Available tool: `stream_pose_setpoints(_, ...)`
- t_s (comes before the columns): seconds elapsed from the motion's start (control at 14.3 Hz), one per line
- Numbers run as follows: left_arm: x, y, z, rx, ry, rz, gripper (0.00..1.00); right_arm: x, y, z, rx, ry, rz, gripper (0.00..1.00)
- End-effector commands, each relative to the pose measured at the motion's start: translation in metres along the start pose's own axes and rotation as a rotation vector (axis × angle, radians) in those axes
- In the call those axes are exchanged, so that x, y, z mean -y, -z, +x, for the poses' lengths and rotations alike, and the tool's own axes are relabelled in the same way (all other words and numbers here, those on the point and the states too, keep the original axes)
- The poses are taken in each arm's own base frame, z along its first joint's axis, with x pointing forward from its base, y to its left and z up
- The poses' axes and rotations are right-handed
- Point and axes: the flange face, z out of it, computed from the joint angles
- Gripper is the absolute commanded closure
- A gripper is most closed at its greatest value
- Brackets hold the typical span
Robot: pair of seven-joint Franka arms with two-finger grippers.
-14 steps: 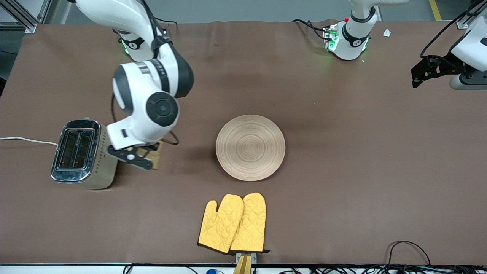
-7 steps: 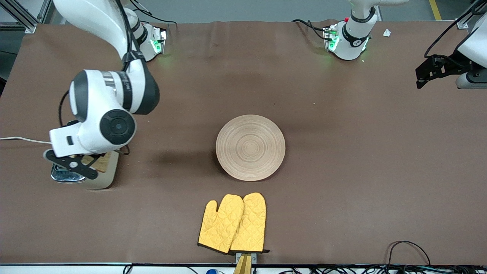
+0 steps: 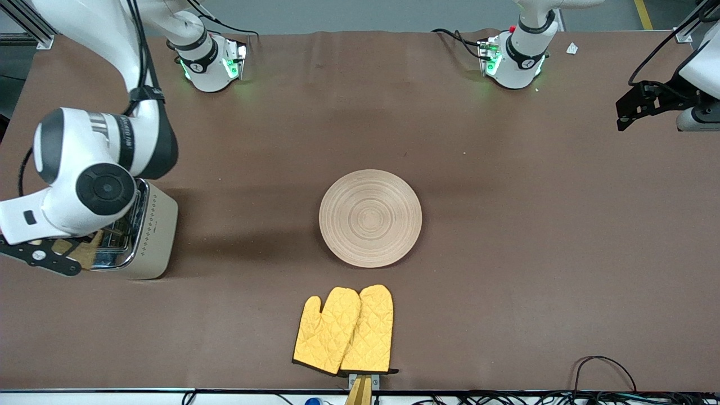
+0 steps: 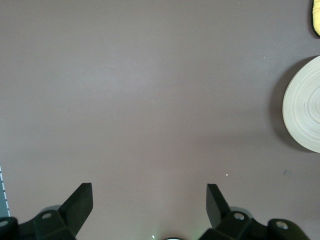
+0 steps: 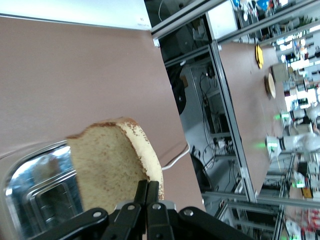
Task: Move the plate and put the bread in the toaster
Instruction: 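Align the bread over a toaster slot and lower it in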
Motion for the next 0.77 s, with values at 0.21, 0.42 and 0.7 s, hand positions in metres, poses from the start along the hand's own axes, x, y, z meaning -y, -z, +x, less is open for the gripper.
stream_pose_setpoints(0.21, 0.0, -0.004, -0.01, 0.009, -0.014, -0.036, 0.0, -0.003, 0.0, -0.071, -0.019, 0.077, 0.028, 1.0)
stream_pose_setpoints(0.42, -0.005, -0.004, -0.012, -0.012, -0.02, -0.035, 0.0, 0.015, 0.013, -0.084, -0.027, 0.059, 0.02, 1.0)
stream_pose_setpoints(0.7, -0.006, -0.01, -0.014, -0.006, -0.023, -0.034, 0.0, 0.018, 0.012, -0.084, -0.026, 0.058, 0.018, 1.0)
